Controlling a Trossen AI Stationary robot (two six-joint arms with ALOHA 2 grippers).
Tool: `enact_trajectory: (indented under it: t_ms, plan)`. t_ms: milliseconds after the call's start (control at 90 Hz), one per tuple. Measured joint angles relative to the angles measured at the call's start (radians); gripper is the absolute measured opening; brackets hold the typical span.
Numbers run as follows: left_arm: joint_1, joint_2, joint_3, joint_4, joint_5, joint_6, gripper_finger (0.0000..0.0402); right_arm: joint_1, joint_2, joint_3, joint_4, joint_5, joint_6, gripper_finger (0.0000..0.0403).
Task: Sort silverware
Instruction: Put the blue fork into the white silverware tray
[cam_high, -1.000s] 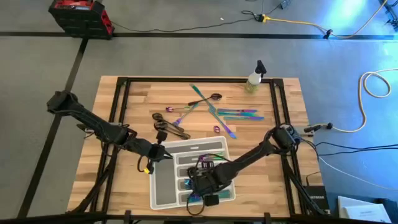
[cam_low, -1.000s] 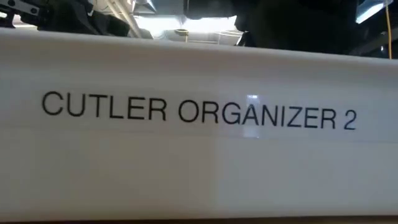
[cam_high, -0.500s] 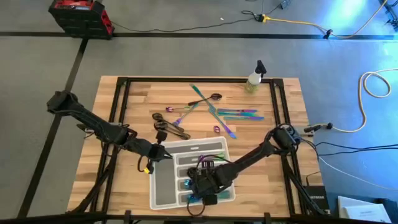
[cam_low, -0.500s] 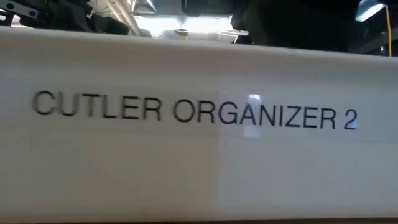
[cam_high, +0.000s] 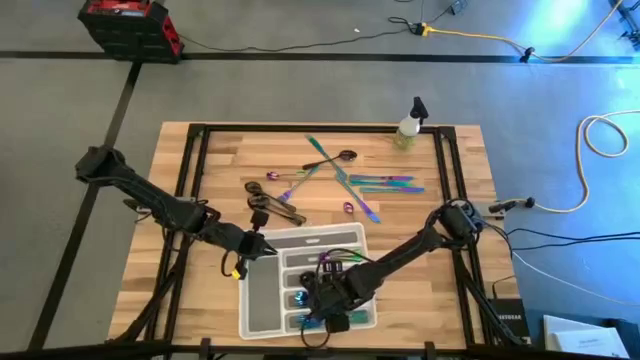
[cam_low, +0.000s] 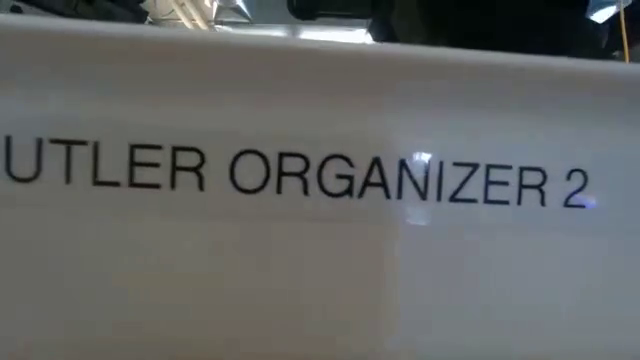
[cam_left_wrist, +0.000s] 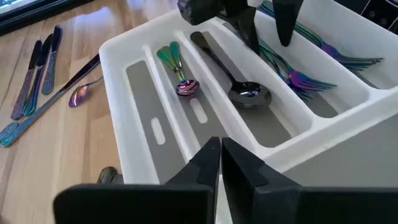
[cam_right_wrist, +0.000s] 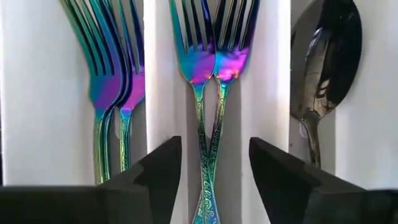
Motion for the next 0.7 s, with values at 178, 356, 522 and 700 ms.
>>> enact_trajectory:
  t_ms: [178, 356, 522, 700]
  plan:
    - [0.0, 0.0, 0.0, 0.0, 0.0, 0.0, 0.0, 0.0, -0.003, -0.024, 0.021, -0.007, -0.001, 0.0174]
    - [0.0, 0.0, 0.0, 0.001, 0.0, 0.0, 0.0, 0.0, 0.008, -0.03, 0.023, -0.007, -0.002, 0.0174]
    - [0.0, 0.0, 0.0, 0.0, 0.0, -0.006, 0.0, -0.001, 0.028, -0.03, 0.025, -0.015, -0.016, 0.0174]
    - [0.0, 0.0, 0.0, -0.002, 0.0, -0.006, 0.0, -0.001, 0.038, -0.029, 0.023, -0.022, -0.01, 0.0174]
